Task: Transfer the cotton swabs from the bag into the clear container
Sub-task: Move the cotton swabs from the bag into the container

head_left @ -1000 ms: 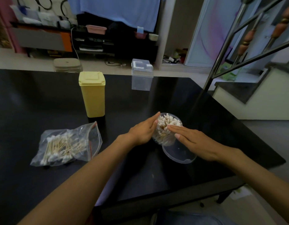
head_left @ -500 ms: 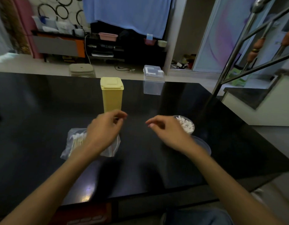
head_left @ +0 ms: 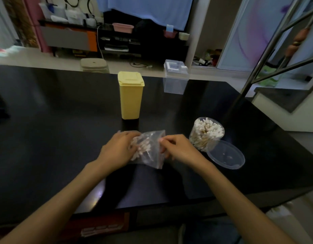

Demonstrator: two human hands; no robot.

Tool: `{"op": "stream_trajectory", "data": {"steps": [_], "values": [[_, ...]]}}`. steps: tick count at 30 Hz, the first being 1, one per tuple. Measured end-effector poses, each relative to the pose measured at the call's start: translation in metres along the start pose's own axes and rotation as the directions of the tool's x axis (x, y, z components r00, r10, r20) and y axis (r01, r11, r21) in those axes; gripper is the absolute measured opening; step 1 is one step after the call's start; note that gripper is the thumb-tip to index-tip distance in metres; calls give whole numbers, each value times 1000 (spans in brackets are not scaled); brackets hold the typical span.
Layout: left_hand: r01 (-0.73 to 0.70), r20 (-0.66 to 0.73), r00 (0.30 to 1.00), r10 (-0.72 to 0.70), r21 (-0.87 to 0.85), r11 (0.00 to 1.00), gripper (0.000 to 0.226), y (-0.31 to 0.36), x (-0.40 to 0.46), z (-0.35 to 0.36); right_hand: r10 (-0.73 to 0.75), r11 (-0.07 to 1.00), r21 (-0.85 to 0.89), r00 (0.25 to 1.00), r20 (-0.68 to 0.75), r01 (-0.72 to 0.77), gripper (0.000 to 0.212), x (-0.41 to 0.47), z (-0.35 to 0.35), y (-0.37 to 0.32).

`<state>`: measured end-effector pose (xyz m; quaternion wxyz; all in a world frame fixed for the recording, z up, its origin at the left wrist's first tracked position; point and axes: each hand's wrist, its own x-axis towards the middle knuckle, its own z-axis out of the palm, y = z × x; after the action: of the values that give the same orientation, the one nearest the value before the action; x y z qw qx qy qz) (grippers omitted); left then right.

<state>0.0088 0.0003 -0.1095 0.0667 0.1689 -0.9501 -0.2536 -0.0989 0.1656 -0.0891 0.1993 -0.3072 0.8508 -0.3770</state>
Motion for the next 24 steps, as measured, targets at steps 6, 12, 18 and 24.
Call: {"op": "stream_trajectory", "data": {"steps": [6, 12, 18, 24], "values": [[-200, -202, 964, 175, -113, 973, 41, 22, 0, 15, 150, 987, 62, 987, -63, -146, 27, -19, -20, 18], [-137, 2, 990, 139, 153, 979, 38, 11, -9, 11, 225, 922, 294, 967, 119, -251, 25, -32, -31, 12], [-37, -133, 991, 15, -172, 984, 21, 7, -4, -2, 122, 992, -39, 992, -21, -122, 15, -33, -33, 23], [270, -88, 956, -279, -100, 958, 57, 3, 4, 3, 101, 994, 51, 992, -75, -97, 21, -30, -26, 19]]}}
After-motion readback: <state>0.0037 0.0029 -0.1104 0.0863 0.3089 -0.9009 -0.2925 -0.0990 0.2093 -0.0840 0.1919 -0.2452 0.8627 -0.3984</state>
